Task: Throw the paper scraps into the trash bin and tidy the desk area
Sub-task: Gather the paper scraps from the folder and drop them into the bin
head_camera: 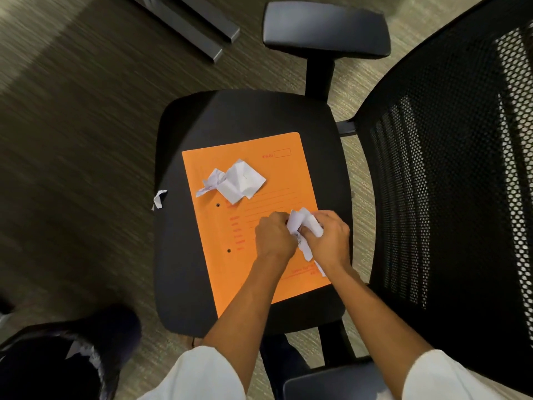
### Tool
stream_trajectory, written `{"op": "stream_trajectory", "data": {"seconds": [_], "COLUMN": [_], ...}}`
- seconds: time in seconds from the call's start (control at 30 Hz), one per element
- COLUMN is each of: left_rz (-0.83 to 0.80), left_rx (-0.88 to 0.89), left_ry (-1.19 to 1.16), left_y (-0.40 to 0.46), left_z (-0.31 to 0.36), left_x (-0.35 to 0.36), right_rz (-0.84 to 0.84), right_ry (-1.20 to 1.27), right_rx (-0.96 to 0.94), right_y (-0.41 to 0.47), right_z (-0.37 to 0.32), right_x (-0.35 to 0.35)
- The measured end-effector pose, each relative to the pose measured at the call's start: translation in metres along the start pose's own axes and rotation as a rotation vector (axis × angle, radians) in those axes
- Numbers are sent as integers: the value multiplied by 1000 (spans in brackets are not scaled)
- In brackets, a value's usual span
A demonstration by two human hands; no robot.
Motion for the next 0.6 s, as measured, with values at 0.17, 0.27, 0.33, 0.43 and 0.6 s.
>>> {"op": "stream_trajectory", "data": {"seconds": [0.17, 0.27, 0.33, 0.43, 0.6], "left_rz": [70, 80, 73, -51, -147], "left_rx": [14, 82, 131, 211, 219], "left_ry": [-44, -147, -262, -526, -872], "left_y": [0, -8, -17, -34, -64], "left_z": [-9, -15, -20, -29, -52], "left_x": [-9, -14, -23, -43, -79], "right_rz": [24, -38, -125, -233, -269], "right_ry": [195, 400, 574, 760, 699], "right_rx": [79, 112, 98, 93, 23], "right_y": [-8, -16, -22, -30, -34], "right_z": [4, -2, -12, -34, -78], "right_x": [-14, -22, -23, -22, 2]}}
Point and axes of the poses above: each hand's wrist, its own y-axis towards the middle knuckle, its own x-axis out of the palm, z = x × y, the point moved 3 cm from there along y, towards the middle knuckle, and after that the axes turned 10 degrees about -z, right-handed, at the moved point
